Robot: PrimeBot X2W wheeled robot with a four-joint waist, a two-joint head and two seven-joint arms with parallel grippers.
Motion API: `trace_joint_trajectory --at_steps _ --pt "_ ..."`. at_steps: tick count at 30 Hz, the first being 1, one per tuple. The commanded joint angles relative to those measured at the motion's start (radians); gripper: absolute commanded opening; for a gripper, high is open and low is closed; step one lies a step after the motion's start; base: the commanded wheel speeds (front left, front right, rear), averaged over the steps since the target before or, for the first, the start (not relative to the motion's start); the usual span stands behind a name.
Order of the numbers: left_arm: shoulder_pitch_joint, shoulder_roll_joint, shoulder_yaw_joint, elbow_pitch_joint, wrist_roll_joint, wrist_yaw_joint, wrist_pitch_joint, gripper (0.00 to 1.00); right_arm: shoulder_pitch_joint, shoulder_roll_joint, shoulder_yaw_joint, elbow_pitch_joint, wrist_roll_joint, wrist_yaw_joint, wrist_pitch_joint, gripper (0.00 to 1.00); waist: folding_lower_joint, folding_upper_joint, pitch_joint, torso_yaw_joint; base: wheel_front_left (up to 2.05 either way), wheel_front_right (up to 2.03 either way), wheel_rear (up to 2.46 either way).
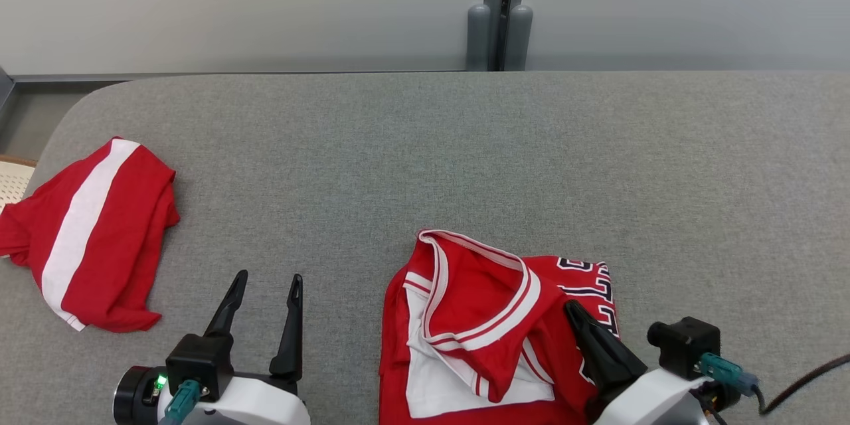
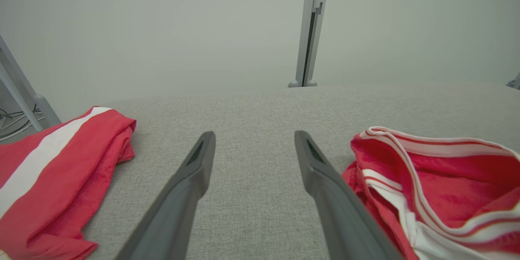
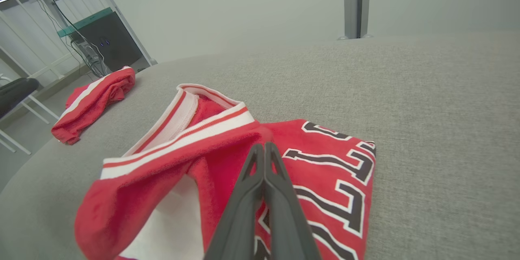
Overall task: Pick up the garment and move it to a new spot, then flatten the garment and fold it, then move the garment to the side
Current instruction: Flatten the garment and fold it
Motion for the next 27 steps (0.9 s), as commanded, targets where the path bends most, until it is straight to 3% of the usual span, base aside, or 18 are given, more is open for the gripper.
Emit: trace_joint_trajectory --at_steps 1,12,27 --pt "-0.019 -0.002 0.0 0.007 0.005 -0.004 -0.006 1.0 -0.043 0.002 0.035 0.044 0.018 0.0 -0.021 0.0 0.0 0.0 0.014 0.005 0.0 0.0 0.0" --pt "-0.055 -0.022 -0.009 0.035 0.009 -0.022 -0.018 1.0 -0.19 0.021 0.234 0.269 0.126 0.0 -0.105 0.0 0.0 0.0 0.041 0.025 0.0 0.0 0.0" --pt "-0.055 -0.037 0.001 0.052 0.01 -0.03 -0.028 1.0 -0.24 -0.066 0.544 0.304 0.296 0.0 -0.04 0.0 0.0 0.0 0.045 0.03 0.0 0.0 0.0"
